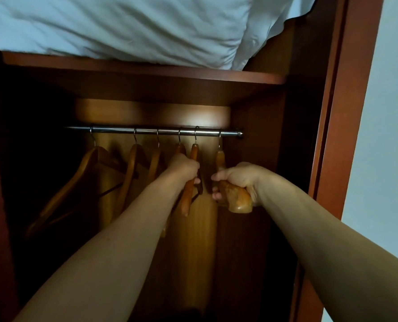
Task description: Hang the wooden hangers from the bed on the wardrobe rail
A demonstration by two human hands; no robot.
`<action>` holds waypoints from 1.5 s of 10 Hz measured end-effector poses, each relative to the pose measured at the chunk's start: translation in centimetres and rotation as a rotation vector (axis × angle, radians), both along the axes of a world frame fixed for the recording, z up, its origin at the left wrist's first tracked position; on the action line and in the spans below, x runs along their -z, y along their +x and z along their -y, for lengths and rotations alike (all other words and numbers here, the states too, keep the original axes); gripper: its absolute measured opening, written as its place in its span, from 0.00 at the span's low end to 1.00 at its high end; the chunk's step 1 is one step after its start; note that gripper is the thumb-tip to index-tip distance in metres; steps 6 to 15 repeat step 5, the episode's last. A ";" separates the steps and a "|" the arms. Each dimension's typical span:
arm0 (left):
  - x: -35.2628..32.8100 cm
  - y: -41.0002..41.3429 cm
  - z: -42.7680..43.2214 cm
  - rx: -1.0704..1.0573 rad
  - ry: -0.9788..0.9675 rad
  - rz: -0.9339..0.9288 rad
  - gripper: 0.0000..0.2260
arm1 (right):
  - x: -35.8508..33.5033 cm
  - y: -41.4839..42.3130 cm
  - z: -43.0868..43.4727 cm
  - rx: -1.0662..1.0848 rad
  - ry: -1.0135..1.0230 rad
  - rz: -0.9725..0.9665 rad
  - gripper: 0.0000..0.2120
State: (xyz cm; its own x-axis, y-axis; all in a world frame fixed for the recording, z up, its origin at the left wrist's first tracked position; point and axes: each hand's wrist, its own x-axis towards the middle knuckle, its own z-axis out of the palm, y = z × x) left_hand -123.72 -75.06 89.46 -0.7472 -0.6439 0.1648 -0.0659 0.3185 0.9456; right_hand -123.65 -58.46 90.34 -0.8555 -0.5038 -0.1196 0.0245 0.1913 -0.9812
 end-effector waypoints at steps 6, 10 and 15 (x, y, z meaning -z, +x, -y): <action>1.5 2.9 -2.0 0.097 0.040 0.041 0.04 | 2.8 -1.4 -0.4 0.153 0.236 -0.444 0.12; 1.5 2.9 -2.0 0.097 0.040 0.041 0.04 | 2.8 -1.4 -0.4 0.153 0.236 -0.444 0.12; 1.5 2.9 -2.0 0.097 0.040 0.041 0.04 | 2.8 -1.4 -0.4 0.153 0.236 -0.444 0.12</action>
